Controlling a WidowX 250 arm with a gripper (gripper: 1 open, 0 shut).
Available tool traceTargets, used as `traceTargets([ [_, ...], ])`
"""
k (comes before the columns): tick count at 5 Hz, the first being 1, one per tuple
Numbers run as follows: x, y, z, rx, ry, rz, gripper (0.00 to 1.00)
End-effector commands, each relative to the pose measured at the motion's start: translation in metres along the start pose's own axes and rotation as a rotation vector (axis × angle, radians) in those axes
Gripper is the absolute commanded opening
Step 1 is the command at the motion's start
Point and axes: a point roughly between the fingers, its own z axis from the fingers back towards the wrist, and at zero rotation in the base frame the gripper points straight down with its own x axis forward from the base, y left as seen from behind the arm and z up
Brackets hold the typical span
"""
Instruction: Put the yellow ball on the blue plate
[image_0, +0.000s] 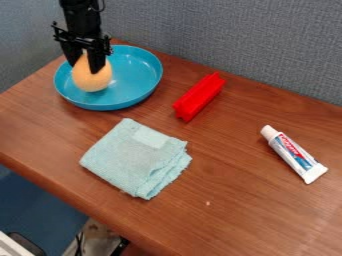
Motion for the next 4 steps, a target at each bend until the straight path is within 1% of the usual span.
traceTargets([
  [1, 0.0081, 0.0067, 0.0185, 0.03, -0.051, -0.001, 0.0],
  [4, 0.0071, 0.0099, 0.0192, 0.027, -0.052, 0.001, 0.0],
])
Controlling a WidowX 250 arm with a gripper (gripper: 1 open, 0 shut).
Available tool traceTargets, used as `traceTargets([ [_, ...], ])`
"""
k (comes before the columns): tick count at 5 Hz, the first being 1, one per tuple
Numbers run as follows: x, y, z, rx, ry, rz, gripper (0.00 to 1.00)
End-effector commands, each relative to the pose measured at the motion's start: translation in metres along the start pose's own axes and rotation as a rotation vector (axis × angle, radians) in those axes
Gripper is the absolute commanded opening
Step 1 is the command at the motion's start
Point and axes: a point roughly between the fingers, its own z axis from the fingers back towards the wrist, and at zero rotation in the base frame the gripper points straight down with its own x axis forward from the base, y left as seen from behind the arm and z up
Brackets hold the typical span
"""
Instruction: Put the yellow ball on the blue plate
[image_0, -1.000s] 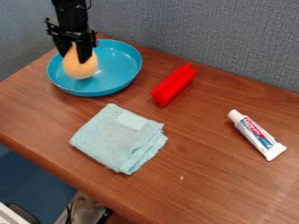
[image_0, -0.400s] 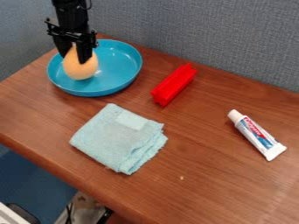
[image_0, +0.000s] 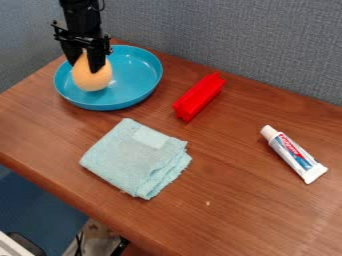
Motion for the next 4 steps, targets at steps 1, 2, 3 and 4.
traceTargets([
  [1, 0.0065, 0.0104, 0.0184, 0.028, -0.052, 0.014, 0.0],
  [2, 0.0063, 0.0114, 0.0186, 0.027, -0.052, 0.015, 0.0],
  [3, 0.006, 0.0124, 0.0188, 0.027, -0.052, 0.015, 0.0],
  [4, 0.006, 0.0134, 0.0183, 0.026, -0.05, 0.016, 0.0],
])
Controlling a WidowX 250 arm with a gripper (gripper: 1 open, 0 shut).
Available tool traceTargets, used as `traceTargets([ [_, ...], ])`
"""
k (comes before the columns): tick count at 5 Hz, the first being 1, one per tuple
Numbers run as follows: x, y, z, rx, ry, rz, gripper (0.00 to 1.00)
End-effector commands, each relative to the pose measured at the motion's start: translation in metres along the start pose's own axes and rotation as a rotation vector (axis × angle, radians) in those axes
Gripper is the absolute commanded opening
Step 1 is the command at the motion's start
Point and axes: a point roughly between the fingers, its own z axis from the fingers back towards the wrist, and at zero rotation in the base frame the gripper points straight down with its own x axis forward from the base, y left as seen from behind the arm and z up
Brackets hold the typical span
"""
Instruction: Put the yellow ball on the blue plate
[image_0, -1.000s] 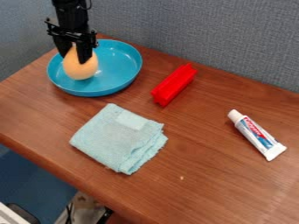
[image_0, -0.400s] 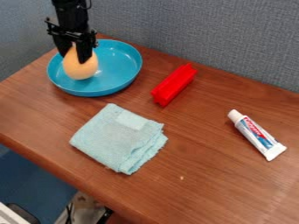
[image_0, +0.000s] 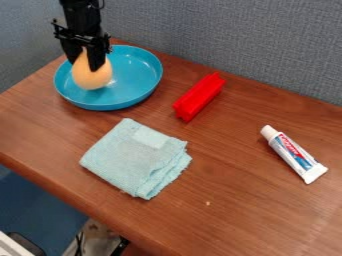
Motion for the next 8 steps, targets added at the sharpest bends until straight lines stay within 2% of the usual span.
traceTargets([
  [1, 0.009, 0.01, 0.014, 0.016, -0.047, 0.015, 1.0],
  [8, 0.012, -0.002, 0.049, -0.037, -0.109, -0.051, 1.0],
])
